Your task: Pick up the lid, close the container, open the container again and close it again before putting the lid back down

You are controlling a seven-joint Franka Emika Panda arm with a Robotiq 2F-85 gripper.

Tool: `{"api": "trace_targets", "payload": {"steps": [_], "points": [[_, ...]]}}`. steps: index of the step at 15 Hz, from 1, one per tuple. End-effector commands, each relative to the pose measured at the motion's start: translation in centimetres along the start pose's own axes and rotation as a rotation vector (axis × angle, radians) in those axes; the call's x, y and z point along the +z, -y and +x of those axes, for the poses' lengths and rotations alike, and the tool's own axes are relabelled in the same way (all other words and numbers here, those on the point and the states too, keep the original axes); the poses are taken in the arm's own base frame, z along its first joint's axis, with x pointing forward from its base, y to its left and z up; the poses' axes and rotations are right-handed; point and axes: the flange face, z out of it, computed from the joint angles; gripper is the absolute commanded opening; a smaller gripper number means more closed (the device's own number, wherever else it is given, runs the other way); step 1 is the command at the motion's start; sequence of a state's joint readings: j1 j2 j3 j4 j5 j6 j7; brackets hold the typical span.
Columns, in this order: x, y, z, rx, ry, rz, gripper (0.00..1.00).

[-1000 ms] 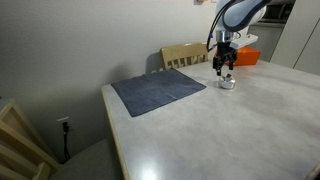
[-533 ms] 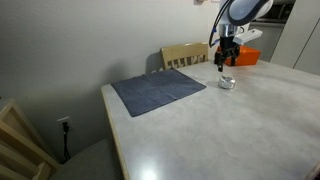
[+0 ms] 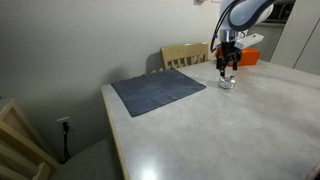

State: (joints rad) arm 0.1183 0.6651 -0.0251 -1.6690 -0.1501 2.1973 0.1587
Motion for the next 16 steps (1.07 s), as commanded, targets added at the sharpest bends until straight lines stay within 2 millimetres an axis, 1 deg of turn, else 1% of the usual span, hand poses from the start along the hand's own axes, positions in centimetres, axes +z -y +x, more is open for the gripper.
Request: {"api": "trace_targets", "payload": {"steps": [1,7,16], "points": [[0.7,-0.6,-0.4,-0.004,0.006,0.016,1.0],[1.5,-1.7,-0.1,-0.037,0.008,0.053,1.0],[2.6,-1.7,0.2,-0.091,0.026,0.084,1.0]]}}
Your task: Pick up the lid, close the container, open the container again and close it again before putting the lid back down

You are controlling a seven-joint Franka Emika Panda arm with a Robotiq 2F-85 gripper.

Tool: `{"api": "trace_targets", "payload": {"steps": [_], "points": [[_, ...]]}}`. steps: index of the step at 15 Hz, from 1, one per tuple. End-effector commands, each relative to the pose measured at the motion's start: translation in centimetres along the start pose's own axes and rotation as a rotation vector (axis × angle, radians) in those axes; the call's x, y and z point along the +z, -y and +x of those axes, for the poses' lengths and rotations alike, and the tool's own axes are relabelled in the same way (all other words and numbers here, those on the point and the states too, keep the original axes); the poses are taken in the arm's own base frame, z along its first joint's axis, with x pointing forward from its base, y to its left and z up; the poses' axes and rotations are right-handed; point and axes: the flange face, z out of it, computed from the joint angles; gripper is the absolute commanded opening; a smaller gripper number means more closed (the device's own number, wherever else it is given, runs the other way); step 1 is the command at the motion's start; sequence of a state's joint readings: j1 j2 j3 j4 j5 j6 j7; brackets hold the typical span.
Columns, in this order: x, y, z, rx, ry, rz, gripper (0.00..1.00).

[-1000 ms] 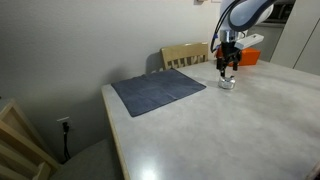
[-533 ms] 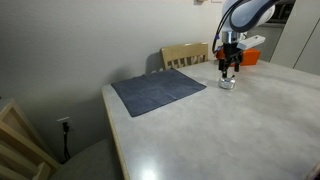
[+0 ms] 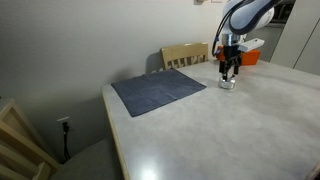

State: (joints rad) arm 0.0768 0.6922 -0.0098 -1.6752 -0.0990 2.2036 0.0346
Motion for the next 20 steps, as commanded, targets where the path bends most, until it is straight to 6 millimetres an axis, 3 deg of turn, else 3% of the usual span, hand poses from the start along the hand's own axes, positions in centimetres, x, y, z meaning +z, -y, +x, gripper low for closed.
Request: {"api": "trace_targets", "payload": {"steps": [1,12,13,15,16,18,19,20], "points": [[0.3,-0.5,0.4,-0.024,-0.009,0.03,1.0],[-0.3,-0.7,1.3,-0.075,-0.048,0.045,0.99],[-0.3,-0.9,1.3,-0.082,-0.041,0.058,0.75],[-0.2,-1.1,1.4,-0.089,-0.031,0.079,0.71],[-0.1,-1.1,1.4,-0.092,-0.03,0.087,0.63],[0.1,-1.3,1.6,-0.094,-0.025,0.102,0.69],[0.1,-1.3,1.7,-0.094,-0.024,0.107,0.5],[0.1,-1.4,1.7,-0.095,-0.023,0.111,0.44]]}}
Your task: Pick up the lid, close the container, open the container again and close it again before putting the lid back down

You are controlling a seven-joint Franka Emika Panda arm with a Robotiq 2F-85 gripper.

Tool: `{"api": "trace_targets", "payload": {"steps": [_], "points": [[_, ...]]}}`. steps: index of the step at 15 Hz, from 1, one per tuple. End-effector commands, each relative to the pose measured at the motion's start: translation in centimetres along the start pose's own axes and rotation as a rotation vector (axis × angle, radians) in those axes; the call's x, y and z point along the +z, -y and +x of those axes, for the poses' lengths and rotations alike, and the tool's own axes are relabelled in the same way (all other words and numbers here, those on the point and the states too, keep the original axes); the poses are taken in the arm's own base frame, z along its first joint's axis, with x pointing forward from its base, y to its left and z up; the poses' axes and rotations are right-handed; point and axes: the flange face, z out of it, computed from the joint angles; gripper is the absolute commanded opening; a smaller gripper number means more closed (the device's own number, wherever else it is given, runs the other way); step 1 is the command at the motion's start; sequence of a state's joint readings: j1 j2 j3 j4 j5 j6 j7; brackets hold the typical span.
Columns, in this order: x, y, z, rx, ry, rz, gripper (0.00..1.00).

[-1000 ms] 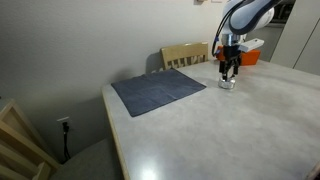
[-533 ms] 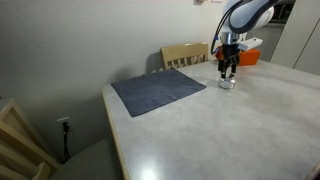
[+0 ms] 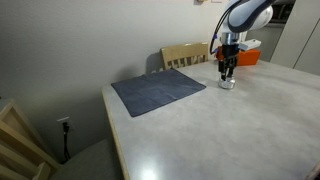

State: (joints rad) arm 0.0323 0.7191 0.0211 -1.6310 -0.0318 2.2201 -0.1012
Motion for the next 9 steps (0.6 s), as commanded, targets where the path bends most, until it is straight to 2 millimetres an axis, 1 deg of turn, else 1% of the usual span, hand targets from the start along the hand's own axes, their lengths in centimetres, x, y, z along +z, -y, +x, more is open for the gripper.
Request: {"api": "trace_targets", "payload": {"steps": [1,9], "points": [[0.29,-0.58,0.44,-0.017,0.014,0.038,0.44],[-0.43,0.04,-0.28,-0.003,0.008,-0.009,0.44]]}}
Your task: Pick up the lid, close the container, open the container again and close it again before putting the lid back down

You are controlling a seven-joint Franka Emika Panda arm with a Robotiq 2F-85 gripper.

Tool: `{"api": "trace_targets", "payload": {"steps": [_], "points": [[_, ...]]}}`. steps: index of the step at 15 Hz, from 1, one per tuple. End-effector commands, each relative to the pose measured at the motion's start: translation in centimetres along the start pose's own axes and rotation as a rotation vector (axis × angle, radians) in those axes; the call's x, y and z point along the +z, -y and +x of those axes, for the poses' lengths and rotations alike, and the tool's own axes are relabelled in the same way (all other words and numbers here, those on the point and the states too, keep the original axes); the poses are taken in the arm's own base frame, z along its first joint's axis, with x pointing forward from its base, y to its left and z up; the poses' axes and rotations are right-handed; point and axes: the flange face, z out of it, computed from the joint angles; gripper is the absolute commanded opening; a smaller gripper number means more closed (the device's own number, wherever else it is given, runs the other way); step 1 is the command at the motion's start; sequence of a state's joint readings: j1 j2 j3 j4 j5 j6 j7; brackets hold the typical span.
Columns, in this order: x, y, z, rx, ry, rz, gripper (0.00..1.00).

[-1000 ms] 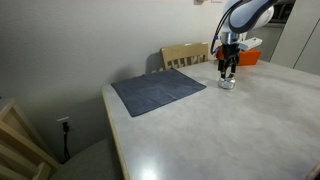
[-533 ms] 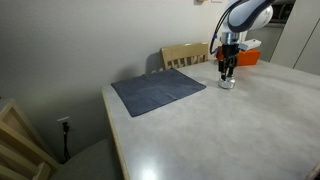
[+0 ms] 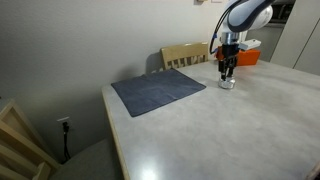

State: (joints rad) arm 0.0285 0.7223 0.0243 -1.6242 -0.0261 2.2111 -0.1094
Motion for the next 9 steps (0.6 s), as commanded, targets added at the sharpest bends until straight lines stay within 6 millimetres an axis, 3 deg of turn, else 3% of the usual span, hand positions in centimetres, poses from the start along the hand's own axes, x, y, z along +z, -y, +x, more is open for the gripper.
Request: {"api": "trace_targets", "payload": {"steps": [1,9], "points": [[-0.6,0.1,-0.5,0.007,-0.001,-0.024,0.44],[-3.0,-1.2,-1.4,0.062,-0.069,-0.024,0.44]]}}
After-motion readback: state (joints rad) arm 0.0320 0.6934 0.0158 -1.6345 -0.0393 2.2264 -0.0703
